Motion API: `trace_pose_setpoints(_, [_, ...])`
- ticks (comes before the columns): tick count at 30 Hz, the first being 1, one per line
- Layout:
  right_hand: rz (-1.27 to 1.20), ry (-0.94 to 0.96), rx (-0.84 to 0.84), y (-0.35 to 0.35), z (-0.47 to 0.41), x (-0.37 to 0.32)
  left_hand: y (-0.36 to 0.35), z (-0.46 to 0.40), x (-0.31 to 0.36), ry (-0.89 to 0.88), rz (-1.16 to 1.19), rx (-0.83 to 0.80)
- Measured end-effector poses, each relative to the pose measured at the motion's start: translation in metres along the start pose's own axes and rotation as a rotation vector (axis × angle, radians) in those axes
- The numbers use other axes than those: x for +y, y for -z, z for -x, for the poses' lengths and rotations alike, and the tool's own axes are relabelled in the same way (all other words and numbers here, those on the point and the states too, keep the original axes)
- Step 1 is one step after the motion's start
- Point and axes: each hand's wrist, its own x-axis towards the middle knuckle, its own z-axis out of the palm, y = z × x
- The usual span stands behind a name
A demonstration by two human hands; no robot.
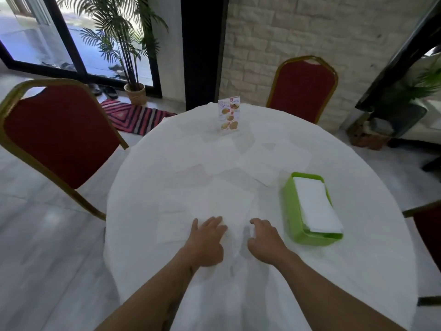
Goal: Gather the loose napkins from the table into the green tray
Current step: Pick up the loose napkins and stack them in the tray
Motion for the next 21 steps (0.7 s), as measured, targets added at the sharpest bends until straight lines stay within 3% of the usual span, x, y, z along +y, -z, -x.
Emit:
trace_pose_setpoints(6, [0.000, -0.041, 0.067, 0.010, -0.011, 0.011, -0.011, 0.015, 0.015, -0.170, 0.002, 0.055])
trace_pose_setpoints(9, [0.070, -0.059, 0.091, 0.002, -0.012, 0.015, -0.017, 0.019, 0.012, -0.178, 0.055, 0.198])
trace_pose_setpoints(12, [0.098, -0.054, 0.135, -0.011, -0.012, 0.017, -0.023, 0.015, 0.005, 0.006, 0.112, 0.300])
trace_pose_setpoints(15, [0.128, -0.052, 0.169, -0.020, -0.012, 0.019, -0.024, 0.010, -0.003, 0.202, 0.118, 0.216])
trace_pose_setpoints(21, [0.141, -0.055, 0.199, -0.024, -0.015, 0.020, -0.018, 0.012, -0.028, 0.293, 0.141, 0.208])
